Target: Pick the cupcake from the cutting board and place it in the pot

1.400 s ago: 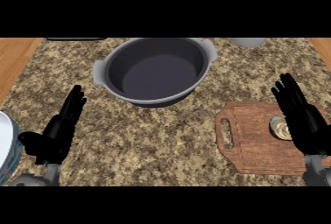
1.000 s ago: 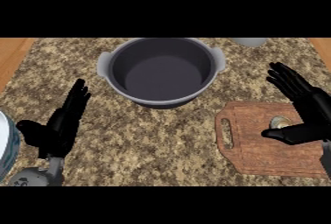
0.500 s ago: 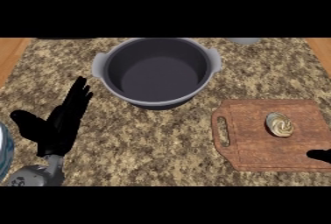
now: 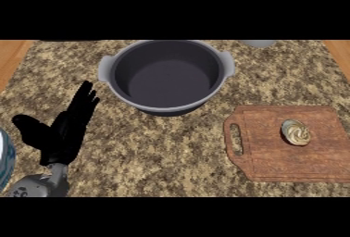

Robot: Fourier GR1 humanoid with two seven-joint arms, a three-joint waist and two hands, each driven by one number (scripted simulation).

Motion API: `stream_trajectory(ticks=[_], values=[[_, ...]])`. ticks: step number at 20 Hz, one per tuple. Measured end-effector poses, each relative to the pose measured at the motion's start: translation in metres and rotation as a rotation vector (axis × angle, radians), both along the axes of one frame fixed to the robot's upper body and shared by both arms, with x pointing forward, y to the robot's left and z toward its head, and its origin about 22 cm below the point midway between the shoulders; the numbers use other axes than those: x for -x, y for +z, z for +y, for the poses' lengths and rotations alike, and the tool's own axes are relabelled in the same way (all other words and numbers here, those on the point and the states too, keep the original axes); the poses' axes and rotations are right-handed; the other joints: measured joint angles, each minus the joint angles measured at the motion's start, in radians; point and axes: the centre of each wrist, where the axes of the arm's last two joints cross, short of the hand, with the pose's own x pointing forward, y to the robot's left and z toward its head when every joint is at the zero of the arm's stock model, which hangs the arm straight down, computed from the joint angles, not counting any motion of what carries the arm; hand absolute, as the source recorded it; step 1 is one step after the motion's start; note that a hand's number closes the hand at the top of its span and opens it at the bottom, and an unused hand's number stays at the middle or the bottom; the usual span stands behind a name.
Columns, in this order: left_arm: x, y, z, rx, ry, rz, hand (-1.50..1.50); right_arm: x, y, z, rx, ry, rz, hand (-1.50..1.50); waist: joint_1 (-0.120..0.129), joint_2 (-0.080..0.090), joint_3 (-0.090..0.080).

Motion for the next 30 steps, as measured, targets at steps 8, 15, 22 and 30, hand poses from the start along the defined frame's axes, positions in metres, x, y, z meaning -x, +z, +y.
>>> stream_trajectory(ticks=[8, 15, 22, 30], values=[[-0.001, 0.005, -0.008, -0.005, -0.023, -0.009, 0.00, -0.004, 0.034, 0.025, 0.167, -0.062, 0.220, -1.50, 0.015, 0.003, 0.000], [-0.006, 0.002, -0.009, -0.010, -0.024, -0.004, 0.00, -0.011, 0.014, 0.044, 0.204, -0.125, 0.325, -1.50, 0.024, 0.005, 0.001], [-0.005, 0.002, -0.012, -0.006, -0.034, -0.005, 0.00, -0.019, -0.013, 0.053, 0.301, -0.155, 0.422, -1.50, 0.024, 0.005, 0.002], [-0.003, 0.002, -0.004, -0.006, -0.022, -0.004, 0.00, -0.024, -0.036, 0.064, 0.311, -0.194, 0.423, -1.50, 0.021, 0.004, 0.002]])
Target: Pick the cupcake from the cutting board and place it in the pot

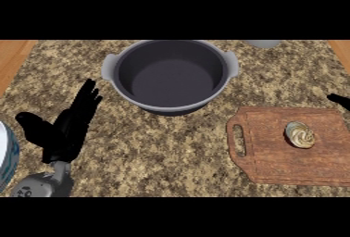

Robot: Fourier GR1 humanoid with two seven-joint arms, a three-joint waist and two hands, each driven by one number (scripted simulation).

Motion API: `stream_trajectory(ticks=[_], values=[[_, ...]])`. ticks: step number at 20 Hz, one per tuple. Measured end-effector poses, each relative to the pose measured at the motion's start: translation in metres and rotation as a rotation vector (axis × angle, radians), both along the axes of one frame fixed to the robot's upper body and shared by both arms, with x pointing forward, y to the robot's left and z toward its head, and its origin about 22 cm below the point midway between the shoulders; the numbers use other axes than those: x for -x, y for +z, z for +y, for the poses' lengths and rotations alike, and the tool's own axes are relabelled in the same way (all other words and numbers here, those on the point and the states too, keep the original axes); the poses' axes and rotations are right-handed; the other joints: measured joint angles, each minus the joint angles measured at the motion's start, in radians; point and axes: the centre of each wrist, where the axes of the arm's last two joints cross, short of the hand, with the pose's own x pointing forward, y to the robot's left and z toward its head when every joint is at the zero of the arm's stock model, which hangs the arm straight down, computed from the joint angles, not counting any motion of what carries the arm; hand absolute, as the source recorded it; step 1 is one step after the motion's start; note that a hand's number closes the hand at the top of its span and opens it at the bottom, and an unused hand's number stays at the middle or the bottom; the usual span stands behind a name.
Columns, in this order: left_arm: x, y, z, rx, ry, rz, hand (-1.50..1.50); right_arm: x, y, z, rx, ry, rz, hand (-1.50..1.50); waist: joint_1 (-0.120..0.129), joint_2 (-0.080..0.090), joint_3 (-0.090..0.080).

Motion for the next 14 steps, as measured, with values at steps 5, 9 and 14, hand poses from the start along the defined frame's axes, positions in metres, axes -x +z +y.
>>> stream_trajectory(ticks=[5, 9, 14], values=[[0.006, 0.005, -0.004, 0.002, 0.006, 0.004, 0.00, 0.002, -0.006, 0.008, -0.026, 0.000, -0.020, -1.50, -0.001, -0.001, 0.000], [-0.001, 0.004, -0.001, 0.004, -0.001, 0.004, 0.00, -0.002, -0.009, 0.017, -0.027, -0.017, -0.020, -1.50, -0.001, 0.000, 0.000], [0.001, 0.002, -0.001, 0.002, -0.004, -0.005, 0.00, -0.014, -0.021, 0.024, 0.006, -0.062, 0.006, -1.50, 0.001, 0.000, 0.000]])
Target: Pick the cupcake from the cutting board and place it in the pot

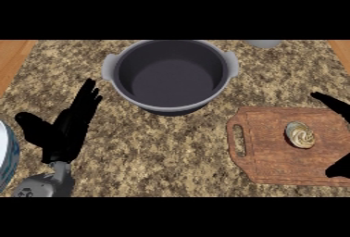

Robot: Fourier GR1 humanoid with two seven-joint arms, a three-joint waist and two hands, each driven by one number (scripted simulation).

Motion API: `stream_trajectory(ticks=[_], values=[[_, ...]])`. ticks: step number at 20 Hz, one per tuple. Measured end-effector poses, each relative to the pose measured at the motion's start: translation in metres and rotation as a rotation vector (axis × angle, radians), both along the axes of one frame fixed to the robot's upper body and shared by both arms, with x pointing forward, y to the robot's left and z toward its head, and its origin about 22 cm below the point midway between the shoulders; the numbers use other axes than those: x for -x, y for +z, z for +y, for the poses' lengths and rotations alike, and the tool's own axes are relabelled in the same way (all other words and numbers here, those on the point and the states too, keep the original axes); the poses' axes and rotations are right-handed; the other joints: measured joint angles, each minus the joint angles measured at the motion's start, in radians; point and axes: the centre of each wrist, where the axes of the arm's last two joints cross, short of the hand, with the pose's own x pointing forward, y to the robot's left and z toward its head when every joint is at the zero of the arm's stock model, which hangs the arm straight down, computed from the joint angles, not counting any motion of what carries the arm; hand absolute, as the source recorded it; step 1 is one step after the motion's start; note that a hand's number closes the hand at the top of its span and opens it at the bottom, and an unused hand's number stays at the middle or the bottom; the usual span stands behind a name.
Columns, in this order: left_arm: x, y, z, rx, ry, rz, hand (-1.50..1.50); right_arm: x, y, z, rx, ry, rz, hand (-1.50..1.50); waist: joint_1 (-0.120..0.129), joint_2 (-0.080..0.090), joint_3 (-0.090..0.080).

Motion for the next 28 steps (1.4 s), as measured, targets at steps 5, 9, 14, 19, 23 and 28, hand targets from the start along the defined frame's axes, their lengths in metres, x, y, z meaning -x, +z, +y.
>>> stream_trajectory(ticks=[5, 9, 14, 19, 23, 28], values=[[-0.005, 0.000, -0.002, -0.001, 0.003, 0.005, 0.00, -0.006, -0.011, 0.006, 0.047, -0.029, 0.028, -1.50, -0.001, 0.000, 0.000], [-0.005, -0.003, -0.004, 0.003, 0.004, 0.009, 0.00, -0.014, -0.032, 0.011, 0.071, -0.026, 0.050, -1.50, 0.001, 0.000, 0.000], [-0.002, 0.000, -0.006, 0.003, 0.002, 0.009, 0.00, -0.021, -0.048, 0.018, 0.128, -0.023, 0.096, -1.50, 0.001, 0.000, 0.000], [-0.001, -0.001, 0.002, 0.001, 0.004, 0.006, 0.00, -0.028, -0.060, 0.017, 0.179, -0.025, 0.139, -1.50, 0.001, 0.000, 0.000], [0.000, 0.001, 0.000, 0.000, 0.002, 0.003, 0.00, -0.035, -0.067, 0.019, 0.195, -0.026, 0.161, -1.50, 0.000, 0.000, 0.000], [0.002, 0.005, -0.001, 0.002, 0.002, 0.008, 0.00, -0.042, -0.073, 0.018, 0.171, -0.011, 0.161, 1.50, 0.001, 0.000, 0.000]])
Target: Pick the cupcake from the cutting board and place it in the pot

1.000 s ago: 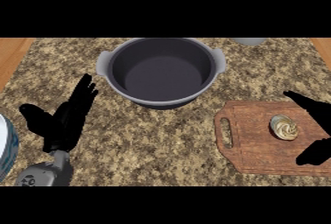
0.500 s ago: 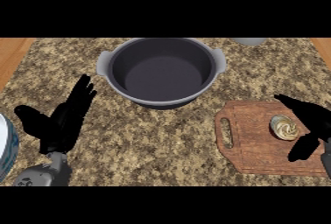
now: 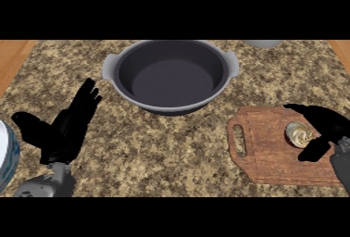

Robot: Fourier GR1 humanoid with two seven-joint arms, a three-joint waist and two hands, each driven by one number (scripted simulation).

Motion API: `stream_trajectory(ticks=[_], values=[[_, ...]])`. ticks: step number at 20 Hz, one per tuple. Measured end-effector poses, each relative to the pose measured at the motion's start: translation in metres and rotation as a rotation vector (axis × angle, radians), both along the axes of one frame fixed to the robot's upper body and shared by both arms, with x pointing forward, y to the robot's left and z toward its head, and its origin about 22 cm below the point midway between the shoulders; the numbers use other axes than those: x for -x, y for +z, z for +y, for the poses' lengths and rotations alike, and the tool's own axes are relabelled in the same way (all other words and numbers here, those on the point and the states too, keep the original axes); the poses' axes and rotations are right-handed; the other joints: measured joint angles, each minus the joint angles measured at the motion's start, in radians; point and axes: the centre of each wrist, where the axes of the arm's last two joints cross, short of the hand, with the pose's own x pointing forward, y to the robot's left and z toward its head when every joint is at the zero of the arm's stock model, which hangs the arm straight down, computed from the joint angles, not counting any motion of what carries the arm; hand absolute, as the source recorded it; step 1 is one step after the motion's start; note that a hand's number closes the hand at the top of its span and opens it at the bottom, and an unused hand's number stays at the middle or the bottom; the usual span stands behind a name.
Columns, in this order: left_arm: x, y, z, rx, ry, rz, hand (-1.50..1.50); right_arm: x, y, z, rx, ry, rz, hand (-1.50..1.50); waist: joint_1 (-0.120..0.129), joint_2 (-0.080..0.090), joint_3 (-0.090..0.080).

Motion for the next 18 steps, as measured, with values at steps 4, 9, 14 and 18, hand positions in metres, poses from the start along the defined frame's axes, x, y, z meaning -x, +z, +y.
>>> stream_trajectory(ticks=[4, 9, 14, 18], values=[[-0.002, -0.007, 0.002, -0.001, 0.002, -0.001, 0.00, 0.001, -0.002, 0.007, -0.062, 0.062, -0.054, 1.50, -0.002, 0.000, 0.000], [-0.007, -0.008, 0.002, 0.000, 0.001, 0.001, 0.00, 0.000, -0.002, 0.007, -0.067, 0.097, -0.094, 1.50, -0.003, 0.000, 0.000], [-0.002, -0.008, 0.001, -0.005, 0.001, -0.001, 0.00, 0.002, -0.003, 0.005, -0.081, 0.102, -0.133, 1.50, -0.003, 0.000, 0.000], [-0.004, -0.002, 0.007, 0.000, 0.008, 0.002, 0.00, 0.005, -0.008, 0.058, -0.079, -0.020, -0.167, 1.50, -0.008, -0.005, -0.002]])
